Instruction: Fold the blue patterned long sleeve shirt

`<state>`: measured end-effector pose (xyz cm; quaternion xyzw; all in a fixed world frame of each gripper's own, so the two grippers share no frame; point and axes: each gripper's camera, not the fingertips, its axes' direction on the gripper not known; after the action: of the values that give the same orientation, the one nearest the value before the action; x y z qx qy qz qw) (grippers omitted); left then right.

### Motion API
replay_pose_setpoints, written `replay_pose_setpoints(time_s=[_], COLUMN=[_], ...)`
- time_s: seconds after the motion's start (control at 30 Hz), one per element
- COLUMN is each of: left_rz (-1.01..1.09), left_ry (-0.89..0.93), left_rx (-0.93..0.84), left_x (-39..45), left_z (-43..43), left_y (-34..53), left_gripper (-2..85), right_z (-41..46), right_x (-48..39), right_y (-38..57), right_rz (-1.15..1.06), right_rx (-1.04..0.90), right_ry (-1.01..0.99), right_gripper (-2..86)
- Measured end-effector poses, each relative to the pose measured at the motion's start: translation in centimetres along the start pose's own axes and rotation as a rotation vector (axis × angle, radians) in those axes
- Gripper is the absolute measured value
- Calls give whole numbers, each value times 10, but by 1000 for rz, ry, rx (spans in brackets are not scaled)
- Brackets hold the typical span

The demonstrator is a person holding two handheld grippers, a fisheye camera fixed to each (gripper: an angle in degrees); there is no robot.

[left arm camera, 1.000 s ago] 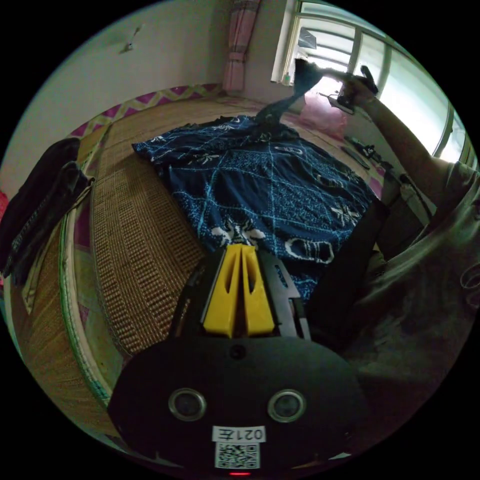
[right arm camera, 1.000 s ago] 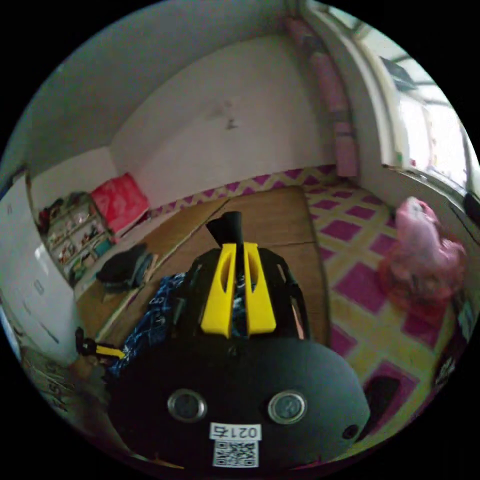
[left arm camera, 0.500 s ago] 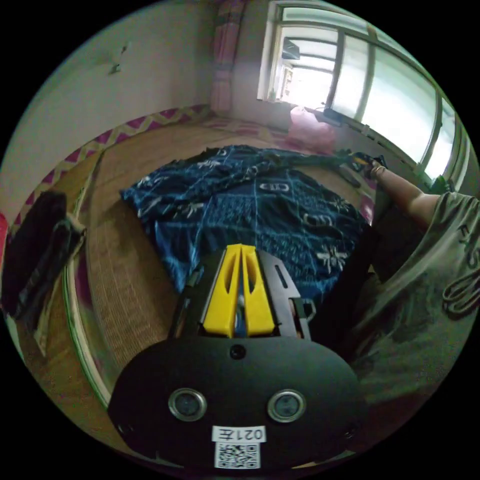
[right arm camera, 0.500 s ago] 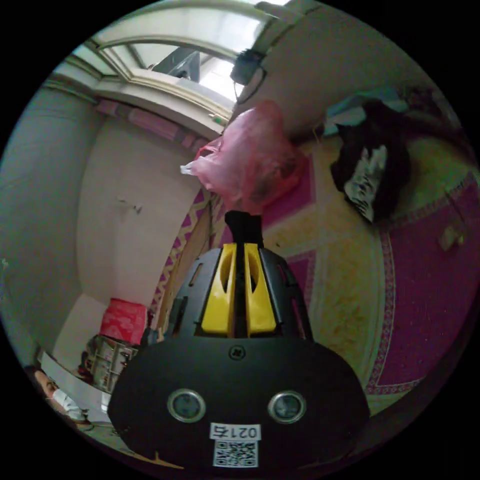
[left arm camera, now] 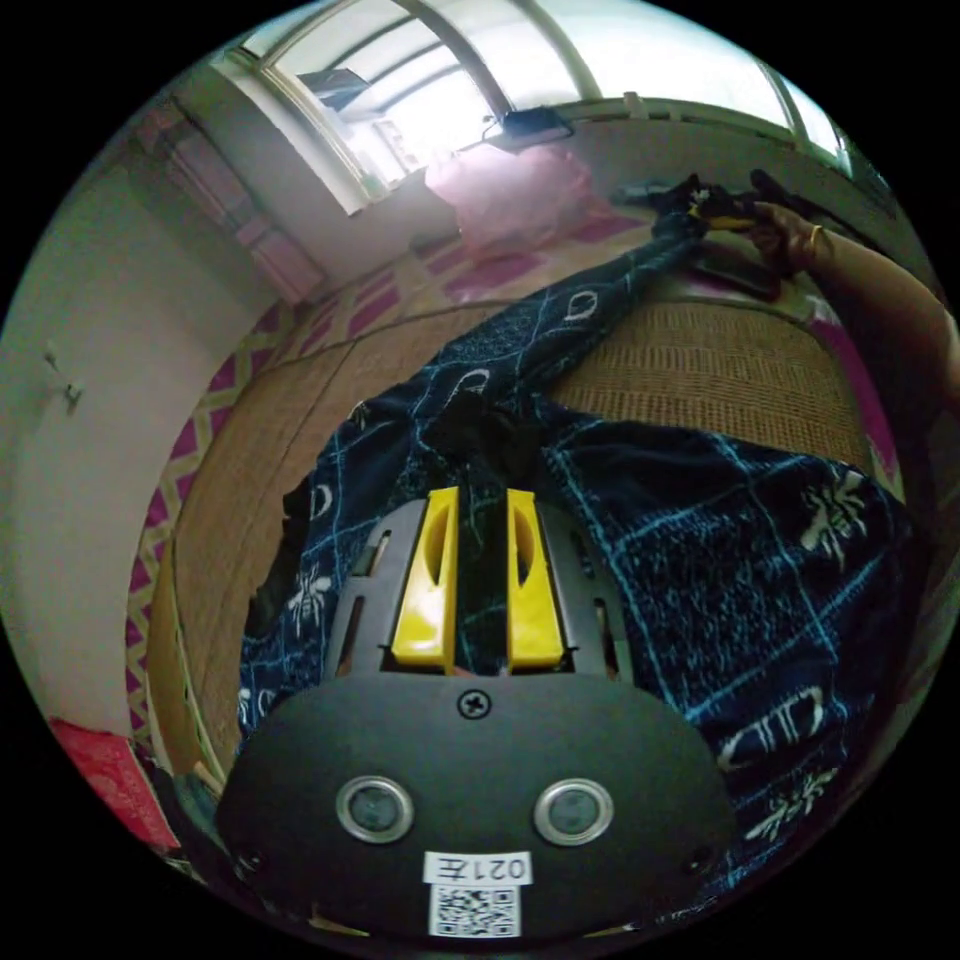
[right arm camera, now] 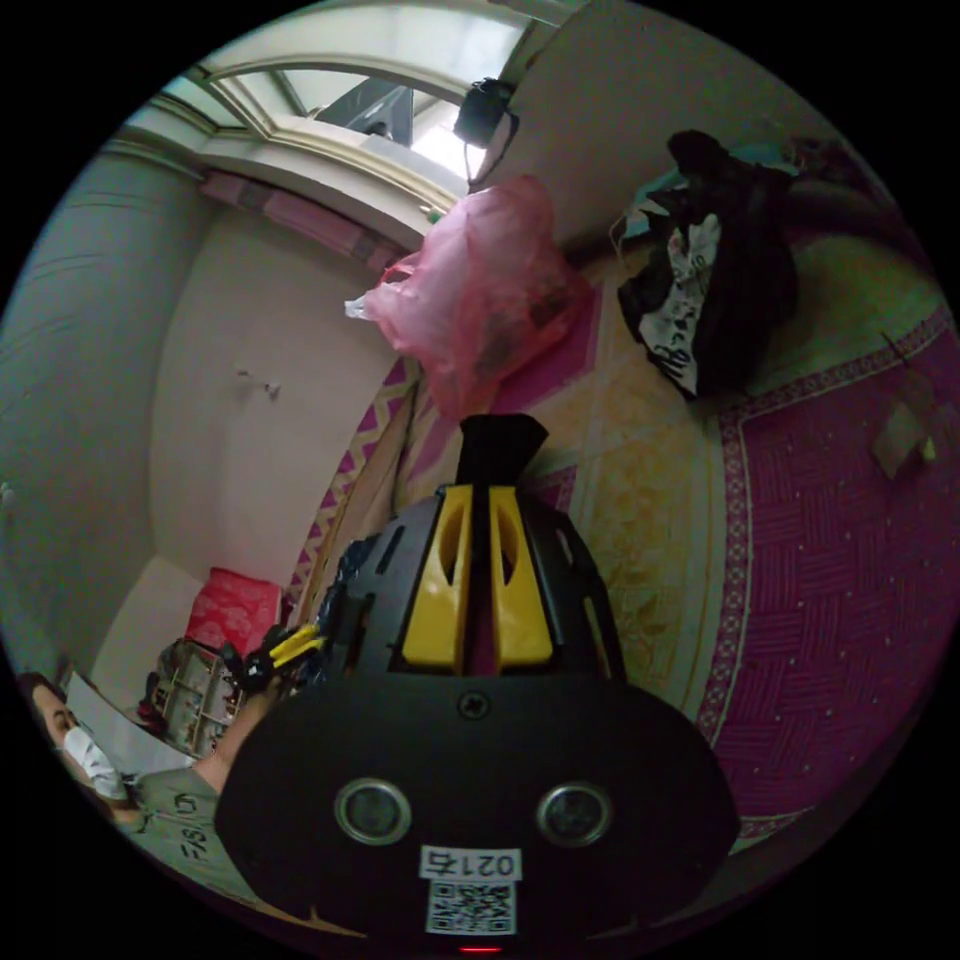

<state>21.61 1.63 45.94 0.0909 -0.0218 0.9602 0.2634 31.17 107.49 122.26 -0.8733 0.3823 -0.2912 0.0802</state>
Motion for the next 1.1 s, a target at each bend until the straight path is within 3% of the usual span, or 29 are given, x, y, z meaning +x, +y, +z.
replay_pose_setpoints(time_s=[0.23, 0.4, 0.57, 0.67, 0.87, 1.0, 1.1], left_rz=[-50, -336, -739, -896, -1186, -1390, -1579], left_ry=[31, 54, 41, -71, -337, -412, -348], left_rx=[-25, 235, 608, 690, 713, 649, 640], left_x=[-47, -124, -246, -310, -389, -410, -423], left_z=[-17, -109, -273, -369, -530, -566, -564], left_y=[14, 81, 246, 368, 631, 774, 880], left_gripper=[15, -2, -8, -9, -9, -9, -9], right_z=[-49, -85, -126, -152, -219, -240, -241], right_x=[-25, -46, -75, -92, -137, -162, -182], right_y=[-25, -32, -25, -14, 24, 51, 74], right_rz=[118, 150, 171, 201, 185, 174, 175], right_rx=[72, 163, 299, 361, 492, 478, 440], right_ry=[62, 95, 149, 227, 311, 297, 272], right_gripper=[47, 58, 56, 53, 31, 22, 17])
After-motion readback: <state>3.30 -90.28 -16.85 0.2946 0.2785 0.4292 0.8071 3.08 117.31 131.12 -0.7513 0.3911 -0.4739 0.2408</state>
